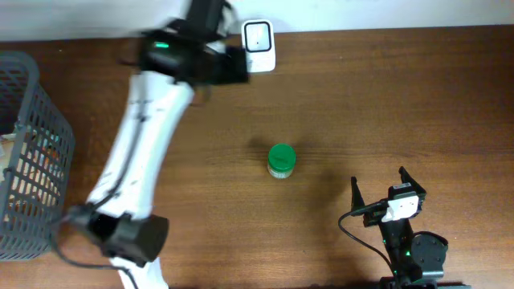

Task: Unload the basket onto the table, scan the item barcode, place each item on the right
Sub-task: 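Place the green-lidded jar on the table center and release, then reach the left gripper back into the basket and grasp the grain bag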

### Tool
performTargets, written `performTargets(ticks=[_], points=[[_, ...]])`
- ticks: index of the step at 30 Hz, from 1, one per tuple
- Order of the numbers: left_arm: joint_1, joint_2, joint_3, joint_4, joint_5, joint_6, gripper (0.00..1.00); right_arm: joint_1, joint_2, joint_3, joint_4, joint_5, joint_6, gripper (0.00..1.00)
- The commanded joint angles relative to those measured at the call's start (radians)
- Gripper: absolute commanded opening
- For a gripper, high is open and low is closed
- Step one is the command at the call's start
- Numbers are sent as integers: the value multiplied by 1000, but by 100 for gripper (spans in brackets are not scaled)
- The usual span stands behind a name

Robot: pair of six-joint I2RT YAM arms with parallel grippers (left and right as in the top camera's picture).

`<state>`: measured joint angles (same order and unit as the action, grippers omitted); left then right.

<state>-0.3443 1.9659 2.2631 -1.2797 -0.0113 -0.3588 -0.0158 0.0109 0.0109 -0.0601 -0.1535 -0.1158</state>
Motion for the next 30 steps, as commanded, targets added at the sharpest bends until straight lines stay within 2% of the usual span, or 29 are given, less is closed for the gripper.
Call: performTargets(ticks=[1,7,10,13,17,18,20,21,24,25,30], points=[[211,-117,142,-92,-168,14,93,9,-8,-5,-5,8,1,98],[819,-204,156,-116,-170,-53,93,9,-7,-5,-5,8,1,98],[1037,-155,97,-101,-143,-52,94,9,-8,-5,-6,8,1,98],[1152,-107,-21,-70,-84,-29,92,9,-7,-5,-5,8,1,98],[1233,-100,-243,64,-73,115,91,9,-7,-5,-5,8,1,98],[1265,-100,-335,151,3,249,91,9,-7,-5,-5,8,1,98],[1320,-92,-447,280,114,390,92,9,-7,-5,-6,8,1,98],[1340,-76,-490,340,148,452,93,9,-7,-5,-5,8,1,98],[1349,-26,-537,424,154,533,93,9,-7,-5,-6,8,1,98],[1339,19,-542,443,154,615,93,9,-7,-5,-6,8,1,98],[1320,128,-542,556,154,645,94,9,-7,-5,-6,8,1,98]])
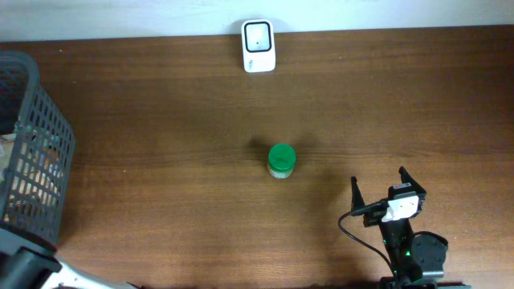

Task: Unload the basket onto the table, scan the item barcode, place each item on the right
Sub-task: 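Reach the left gripper back into the basket and grasp the grain bag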

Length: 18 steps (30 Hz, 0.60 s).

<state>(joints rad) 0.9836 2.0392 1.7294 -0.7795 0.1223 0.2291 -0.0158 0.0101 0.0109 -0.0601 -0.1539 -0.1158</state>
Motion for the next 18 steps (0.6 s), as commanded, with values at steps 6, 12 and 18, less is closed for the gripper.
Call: performTargets(ticks=[6,12,18], points=[[-34,162,-8,108,24,58,92,9,-7,-5,-6,9,1,98],[-103,210,-14,68,84,57,77,9,-6,-5,-5,9,1,98],[-115,276,-13,5,84,56,52,9,-7,-5,-6,9,1,98]])
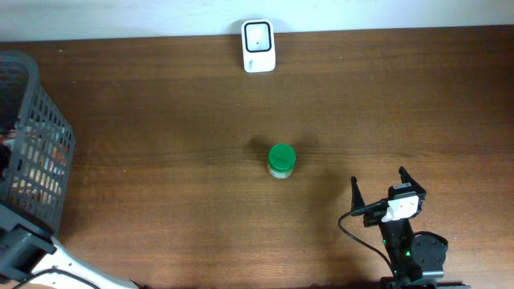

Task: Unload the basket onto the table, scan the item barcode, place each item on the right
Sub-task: 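Reach the left gripper back into the basket and grasp the grain bag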

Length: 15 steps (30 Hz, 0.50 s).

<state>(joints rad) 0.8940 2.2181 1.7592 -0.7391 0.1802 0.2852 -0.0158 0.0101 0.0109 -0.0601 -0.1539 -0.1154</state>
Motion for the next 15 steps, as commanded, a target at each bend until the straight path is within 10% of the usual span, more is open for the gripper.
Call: performTargets(ticks=[1,8,15], points=[[-25,97,-37,-37,26,0,49,9,-6,-5,-5,9,0,98],[-26,79,128,-125,48,-82,1,9,-6,-5,-6,9,0,98],[-26,-91,344,-198,127,-183,0,9,-6,-5,-6,9,1,98]])
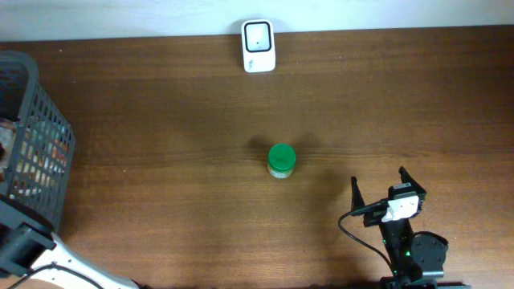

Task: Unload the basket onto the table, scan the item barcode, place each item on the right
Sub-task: 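Reach the left gripper back into the basket and grasp the grain bag, then carry the grain bag and drop it beside the jar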

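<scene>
A small bottle with a green cap (281,160) stands upright in the middle of the wooden table. A white barcode scanner (259,46) sits at the back edge, facing up. My right gripper (377,178) rests open near the front right, with nothing between its fingers, to the right of the bottle and nearer the front. Of my left arm only a black and white link (24,250) shows at the front left corner; its gripper is out of the frame.
A grey wire basket (36,128) holding several items stands at the left edge. A black cable (347,229) runs beside the right arm's base.
The left arm's link at the front left corner has shifted slightly. The bottle, the scanner and the right gripper have not moved.
At first my left arm reached across the table with its gripper by the scanner at the back. A second later it was gone from there, with only a link at the front left corner. The bottle stood in the middle throughout.
</scene>
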### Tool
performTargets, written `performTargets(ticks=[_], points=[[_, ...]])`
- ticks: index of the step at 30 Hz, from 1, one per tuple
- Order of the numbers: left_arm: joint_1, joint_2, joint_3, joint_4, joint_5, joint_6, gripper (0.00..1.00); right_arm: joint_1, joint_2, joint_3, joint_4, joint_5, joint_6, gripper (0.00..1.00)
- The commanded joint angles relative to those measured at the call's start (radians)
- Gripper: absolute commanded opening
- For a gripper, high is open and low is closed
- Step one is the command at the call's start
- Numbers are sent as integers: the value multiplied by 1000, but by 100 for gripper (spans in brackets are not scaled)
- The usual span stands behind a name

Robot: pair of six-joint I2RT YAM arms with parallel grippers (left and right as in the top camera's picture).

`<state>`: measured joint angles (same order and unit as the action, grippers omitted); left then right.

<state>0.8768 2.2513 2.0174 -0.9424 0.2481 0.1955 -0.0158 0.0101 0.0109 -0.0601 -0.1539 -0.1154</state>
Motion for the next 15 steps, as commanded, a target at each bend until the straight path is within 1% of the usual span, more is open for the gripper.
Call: performTargets(ticks=[1,4,7,10,13,15], points=[[-8,-146,96,6,60,-98,0,9,-6,-5,-6,8,0,99],[-8,-215,105,7,60,-100,0,9,-6,-5,-5,9,0,98],[-10,-282,106,13,80,-195,0,9,-7,-5,-6,9,0,99],[-11,-426,110,60,117,-285,0,9,-6,-5,-6,9,1,99],[-25,-582,110,68,182,-301,0,9,-7,-5,-6,9,0,98],[-63,-670,110,21,234,-312,0,9,-7,-5,-5,9,1,98]])
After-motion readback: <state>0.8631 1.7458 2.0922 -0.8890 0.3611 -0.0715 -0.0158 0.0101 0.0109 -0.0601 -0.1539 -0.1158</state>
